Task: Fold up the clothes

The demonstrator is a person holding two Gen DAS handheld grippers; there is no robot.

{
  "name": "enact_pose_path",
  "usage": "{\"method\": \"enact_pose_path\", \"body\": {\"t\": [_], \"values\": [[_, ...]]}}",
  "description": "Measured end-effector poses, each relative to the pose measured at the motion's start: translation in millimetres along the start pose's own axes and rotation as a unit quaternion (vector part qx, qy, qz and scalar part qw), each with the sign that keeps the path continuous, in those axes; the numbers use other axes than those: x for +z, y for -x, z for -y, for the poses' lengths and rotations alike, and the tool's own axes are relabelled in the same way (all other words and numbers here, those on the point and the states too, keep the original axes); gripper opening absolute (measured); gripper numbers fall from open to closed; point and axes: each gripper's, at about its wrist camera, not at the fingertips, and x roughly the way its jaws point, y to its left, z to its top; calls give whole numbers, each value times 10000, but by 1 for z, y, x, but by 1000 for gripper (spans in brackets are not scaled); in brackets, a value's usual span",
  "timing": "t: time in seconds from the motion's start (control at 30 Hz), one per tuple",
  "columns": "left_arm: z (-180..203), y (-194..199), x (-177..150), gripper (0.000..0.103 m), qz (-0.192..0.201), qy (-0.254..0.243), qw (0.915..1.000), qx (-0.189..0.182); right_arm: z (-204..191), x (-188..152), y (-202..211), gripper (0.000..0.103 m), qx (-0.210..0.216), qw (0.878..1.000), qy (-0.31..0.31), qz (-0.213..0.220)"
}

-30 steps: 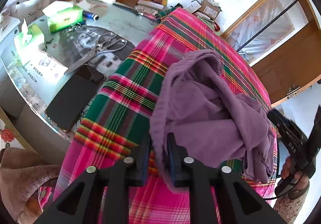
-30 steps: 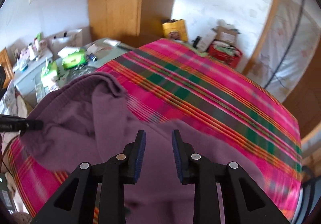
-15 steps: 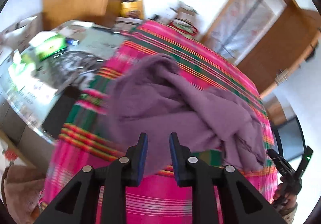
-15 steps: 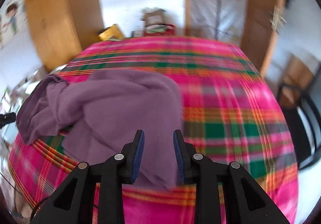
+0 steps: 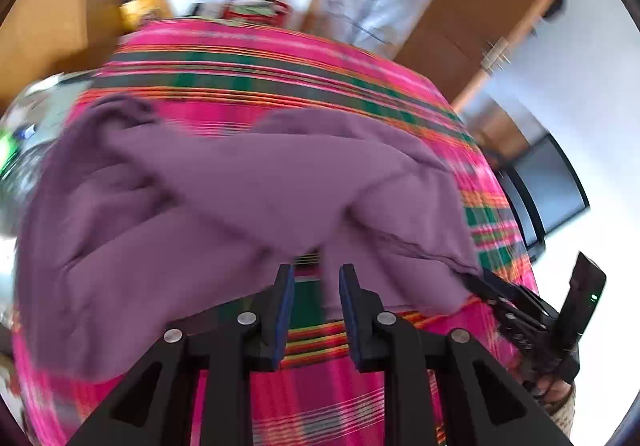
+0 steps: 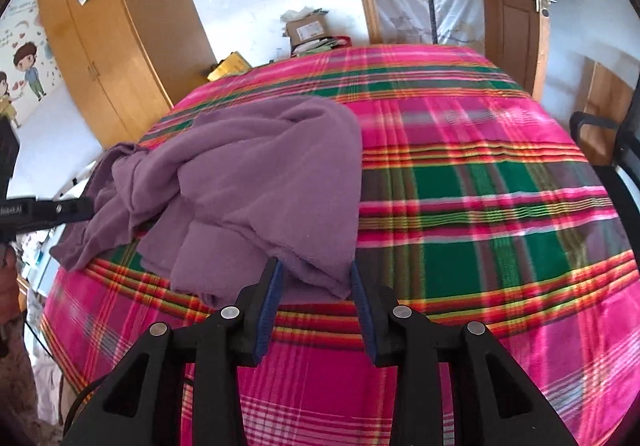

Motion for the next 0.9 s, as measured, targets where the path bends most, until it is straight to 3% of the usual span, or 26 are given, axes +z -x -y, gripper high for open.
{"method": "enact_pose_path", "body": {"t": [0.1,0.17,0.23,0.4,0.9], "values": [[29,-18,7,25,-202,-447,9987,-112,-2,-4,-8,37,-12,9999,65,-102],[44,-32,9,26,-546,-591,9956,-473,-3,-6,-11,37,3,9999,17,-101],[57,-46,10,27,-822,-604,9921,-725,2,-7,-12,37,71,9999,-118,-23],[70,-73,14,28,-1180,-388,9877,-948,10,-10,-9,37,83,9996,-272,90],[67,-92,25,38,-1281,413,9840,-1165,11,-11,-8,34,333,9991,-238,118]]}}
